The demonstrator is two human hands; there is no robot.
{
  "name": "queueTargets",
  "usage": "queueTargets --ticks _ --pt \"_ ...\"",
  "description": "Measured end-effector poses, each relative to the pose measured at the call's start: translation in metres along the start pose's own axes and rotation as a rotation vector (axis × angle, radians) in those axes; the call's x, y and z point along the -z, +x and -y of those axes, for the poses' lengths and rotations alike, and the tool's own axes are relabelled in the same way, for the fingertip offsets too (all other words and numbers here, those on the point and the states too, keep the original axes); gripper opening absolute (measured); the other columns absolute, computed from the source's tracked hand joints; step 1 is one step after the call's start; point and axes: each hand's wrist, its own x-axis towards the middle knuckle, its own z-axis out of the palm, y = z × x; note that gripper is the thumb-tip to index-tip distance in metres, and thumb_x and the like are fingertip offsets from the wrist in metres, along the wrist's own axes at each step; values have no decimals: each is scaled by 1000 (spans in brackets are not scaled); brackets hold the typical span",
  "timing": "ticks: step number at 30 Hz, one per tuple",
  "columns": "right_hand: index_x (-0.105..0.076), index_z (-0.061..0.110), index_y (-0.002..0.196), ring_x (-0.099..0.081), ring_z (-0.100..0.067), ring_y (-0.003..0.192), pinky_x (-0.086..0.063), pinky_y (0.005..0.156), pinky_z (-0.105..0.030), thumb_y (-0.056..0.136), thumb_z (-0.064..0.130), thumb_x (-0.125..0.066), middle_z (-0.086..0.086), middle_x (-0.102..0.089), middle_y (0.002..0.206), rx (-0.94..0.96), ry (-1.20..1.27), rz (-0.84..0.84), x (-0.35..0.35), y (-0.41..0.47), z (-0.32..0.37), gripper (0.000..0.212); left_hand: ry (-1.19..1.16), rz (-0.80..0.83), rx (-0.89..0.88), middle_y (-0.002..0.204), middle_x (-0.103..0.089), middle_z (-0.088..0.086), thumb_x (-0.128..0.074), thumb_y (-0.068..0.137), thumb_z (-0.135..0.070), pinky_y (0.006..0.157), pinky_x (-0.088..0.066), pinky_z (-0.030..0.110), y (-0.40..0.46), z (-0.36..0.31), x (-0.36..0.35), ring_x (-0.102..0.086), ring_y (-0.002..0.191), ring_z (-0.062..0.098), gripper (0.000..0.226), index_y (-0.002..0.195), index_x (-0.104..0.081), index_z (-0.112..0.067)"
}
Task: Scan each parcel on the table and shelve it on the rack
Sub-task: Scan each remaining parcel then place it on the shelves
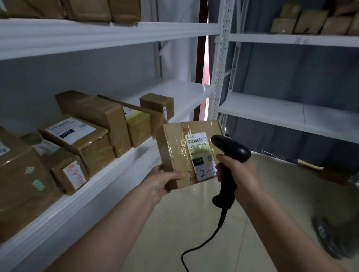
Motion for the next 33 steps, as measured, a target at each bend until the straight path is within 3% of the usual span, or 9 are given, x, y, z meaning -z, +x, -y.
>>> queueTargets --ticks 5,8,11,13,17,21,24,28,33 --pt "-63 2 97 -56 -18 50 -47 51 -31 83 5 -69 -9 -62 62 -8 20 50 -16 42 10 16 89 -163 -186 106 -60 3 -87 60 -1 88 -55 38 24 -20 -9 -61 96 21 83 121 -35 -24" --pt "-64 2 99 -57 -18 51 -49 52 -31 82 5 -70 -8 -62 61 -2 46 80 -24 72 15 19 163 -257 -311 99 -58 -8 -89 59 -10 66 -51 18 41 -37 -20 -57 87 6 83 117 -34 -33" --pt "-64 4 99 -58 -15 48 -50 49 -28 81 4 -70 -5 -63 58 7 68 76 -30 109 23 18 211 -336 -404 115 -59 -5 -91 55 -18 87 -55 33 67 -58 -41 -59 101 14 89 124 -36 -30" --pt "-64 5 97 -60 -15 48 -50 48 -26 81 3 -69 -5 -66 58 18 78 66 -35 139 33 17 227 -391 -452 120 -59 -6 -92 52 -23 93 -53 36 88 -73 -59 -59 107 16 94 128 -36 -29" --pt "-66 8 98 -70 -17 61 -51 49 -24 79 2 -70 -5 -73 69 83 78 85 -45 204 55 21 277 -521 -535 112 -57 -10 -90 51 -31 82 -48 26 136 -105 -95 -58 104 14 90 121 -34 -33" --pt "-67 11 101 -72 -17 71 -53 53 -23 77 2 -73 -3 -74 75 97 104 146 -57 266 78 25 360 -696 -559 112 -54 -7 -90 49 -37 84 -48 30 184 -136 -125 -53 105 16 88 118 -36 -31" --pt "-67 6 106 -73 -23 82 -54 56 -25 79 2 -73 -12 -74 88 65 95 204 -67 309 90 28 357 -812 -549 101 -52 -10 -90 49 -37 74 -44 28 217 -153 -145 -53 95 15 80 107 -37 -34" --pt "-66 2 105 -72 -27 84 -59 64 -32 83 0 -69 -17 -73 91 -11 84 317 -80 357 94 23 335 -956 -516 105 -46 -9 -90 53 -40 71 -41 28 257 -161 -164 -53 93 15 81 114 -38 -30" --pt "-66 10 100 -73 -24 90 -56 65 -26 84 7 -71 -16 -74 98 -80 17 440 -89 402 81 17 433 -1131 -469 121 -42 2 -90 55 -39 75 -47 32 291 -155 -166 -50 109 21 83 118 -37 -23"
